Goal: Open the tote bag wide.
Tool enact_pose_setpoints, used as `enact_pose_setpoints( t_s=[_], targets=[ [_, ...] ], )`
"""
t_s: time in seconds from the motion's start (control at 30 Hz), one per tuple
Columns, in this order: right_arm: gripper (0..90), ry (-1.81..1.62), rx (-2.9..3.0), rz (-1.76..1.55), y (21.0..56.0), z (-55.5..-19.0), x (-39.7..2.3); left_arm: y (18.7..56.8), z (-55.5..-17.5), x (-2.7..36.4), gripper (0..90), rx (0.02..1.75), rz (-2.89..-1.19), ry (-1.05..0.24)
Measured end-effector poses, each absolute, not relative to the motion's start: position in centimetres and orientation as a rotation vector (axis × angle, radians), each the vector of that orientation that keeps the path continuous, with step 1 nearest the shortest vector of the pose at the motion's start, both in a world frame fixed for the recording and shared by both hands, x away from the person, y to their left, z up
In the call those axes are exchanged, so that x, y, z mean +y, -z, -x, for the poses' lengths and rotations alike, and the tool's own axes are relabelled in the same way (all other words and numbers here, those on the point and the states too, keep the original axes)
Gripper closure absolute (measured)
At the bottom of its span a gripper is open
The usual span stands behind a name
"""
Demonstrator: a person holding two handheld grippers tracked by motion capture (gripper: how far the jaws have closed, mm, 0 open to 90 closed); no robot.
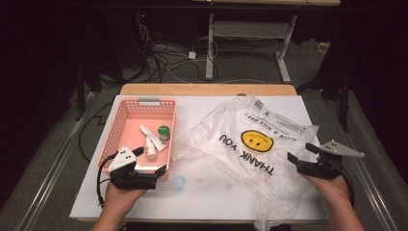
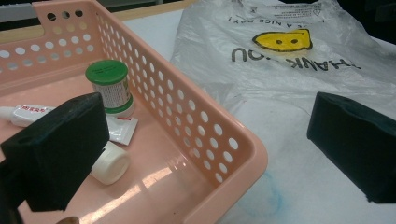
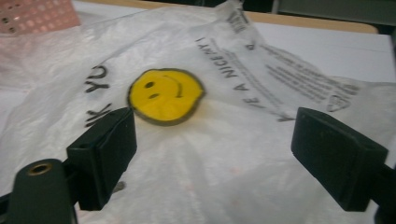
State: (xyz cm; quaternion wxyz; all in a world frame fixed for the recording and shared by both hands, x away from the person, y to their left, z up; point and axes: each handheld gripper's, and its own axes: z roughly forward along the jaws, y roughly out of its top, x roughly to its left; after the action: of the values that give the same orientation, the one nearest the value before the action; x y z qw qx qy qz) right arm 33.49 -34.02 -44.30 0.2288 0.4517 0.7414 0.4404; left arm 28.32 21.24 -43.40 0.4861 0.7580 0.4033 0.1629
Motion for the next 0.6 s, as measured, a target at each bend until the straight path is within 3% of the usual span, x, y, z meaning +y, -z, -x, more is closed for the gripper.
enact_pose_setpoints(
  t_s=[0.03,0.07,0.13,0.6],
  targets=[
    [11.8,-1.212,2.041,-1.244,44.3,-33.5,-34.0,43.4,-28.3,21.2,0.0,0.981,-1.843,-0.395],
    [4.6,-1.222,2.063,-1.235,44.4,-33.2,-33.2,43.4,-28.3,21.2,0.0,0.980,-1.841,-0.395],
    [0.0,-1.222,2.085,-1.223,44.5,-33.1,-32.3,43.4,-28.2,21.1,0.0,0.976,-1.845,-0.396],
    [0.0,-1.260,2.162,-1.082,43.3,-33.6,-26.3,43.5,-28.2,20.7,0.0,0.967,-1.845,-0.393]
  ],
)
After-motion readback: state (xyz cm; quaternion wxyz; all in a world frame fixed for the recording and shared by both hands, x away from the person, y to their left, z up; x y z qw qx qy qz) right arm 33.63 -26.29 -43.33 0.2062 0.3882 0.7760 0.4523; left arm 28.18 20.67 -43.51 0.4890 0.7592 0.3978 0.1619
